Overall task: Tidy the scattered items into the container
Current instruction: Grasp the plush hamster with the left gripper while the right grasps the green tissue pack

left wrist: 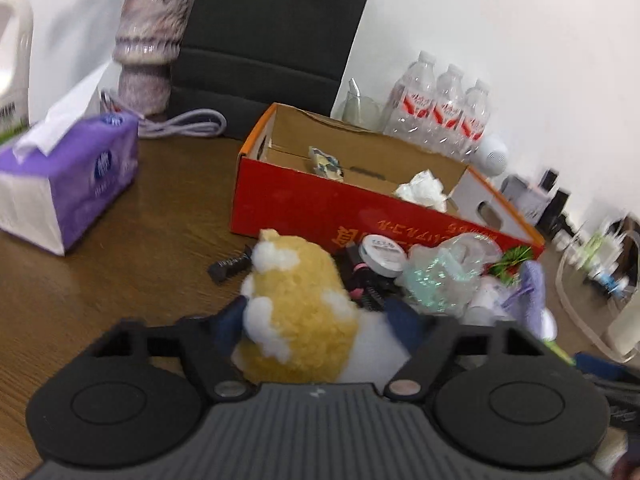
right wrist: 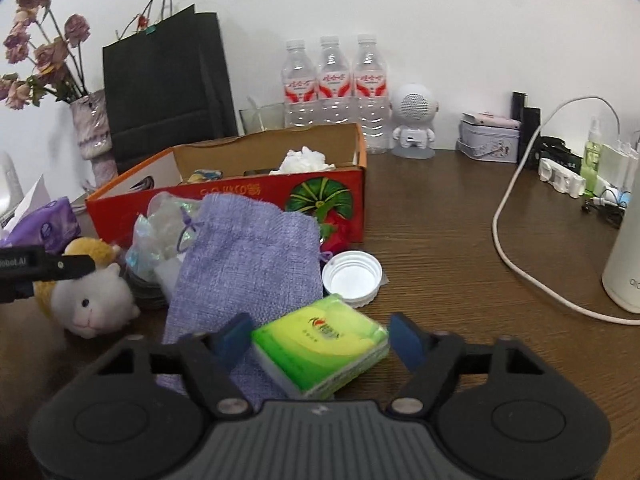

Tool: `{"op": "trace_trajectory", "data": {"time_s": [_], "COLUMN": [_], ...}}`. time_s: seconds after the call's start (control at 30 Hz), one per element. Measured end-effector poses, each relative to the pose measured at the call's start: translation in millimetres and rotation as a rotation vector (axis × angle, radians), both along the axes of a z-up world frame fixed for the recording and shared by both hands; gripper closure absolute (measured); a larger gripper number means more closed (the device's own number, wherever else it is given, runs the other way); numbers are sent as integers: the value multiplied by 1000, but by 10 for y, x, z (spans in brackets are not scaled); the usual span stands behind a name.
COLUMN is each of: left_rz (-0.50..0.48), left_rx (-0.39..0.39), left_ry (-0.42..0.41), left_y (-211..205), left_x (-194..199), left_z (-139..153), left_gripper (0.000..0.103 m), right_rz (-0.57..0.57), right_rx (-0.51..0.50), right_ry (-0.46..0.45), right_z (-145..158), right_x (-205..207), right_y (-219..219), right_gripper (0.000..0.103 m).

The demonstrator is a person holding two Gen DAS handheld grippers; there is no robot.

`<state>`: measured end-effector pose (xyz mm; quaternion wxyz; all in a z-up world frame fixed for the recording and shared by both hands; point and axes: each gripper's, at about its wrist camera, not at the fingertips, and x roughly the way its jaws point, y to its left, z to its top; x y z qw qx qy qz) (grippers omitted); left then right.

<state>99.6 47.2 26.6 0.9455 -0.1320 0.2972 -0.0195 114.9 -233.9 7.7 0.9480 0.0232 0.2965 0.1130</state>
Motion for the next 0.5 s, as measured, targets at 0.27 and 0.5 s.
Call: {"op": "trace_trajectory", "data": {"time_s": [0.27, 0.5], "left_rz": [-26, 8], "left_rx": [48, 12], "left_ry": [12, 28], "left_y": [2, 52], "left_x": [-369, -1226], "left_z": [83, 96], "left_gripper": [55, 55], "right_rz": [21, 72], "right_rx": [-20, -42], "right_ry": [-6, 44], "right_z": [105, 97], "right_x": [-159, -688], "right_y": [-37, -123], "right_gripper": [81, 94]}}
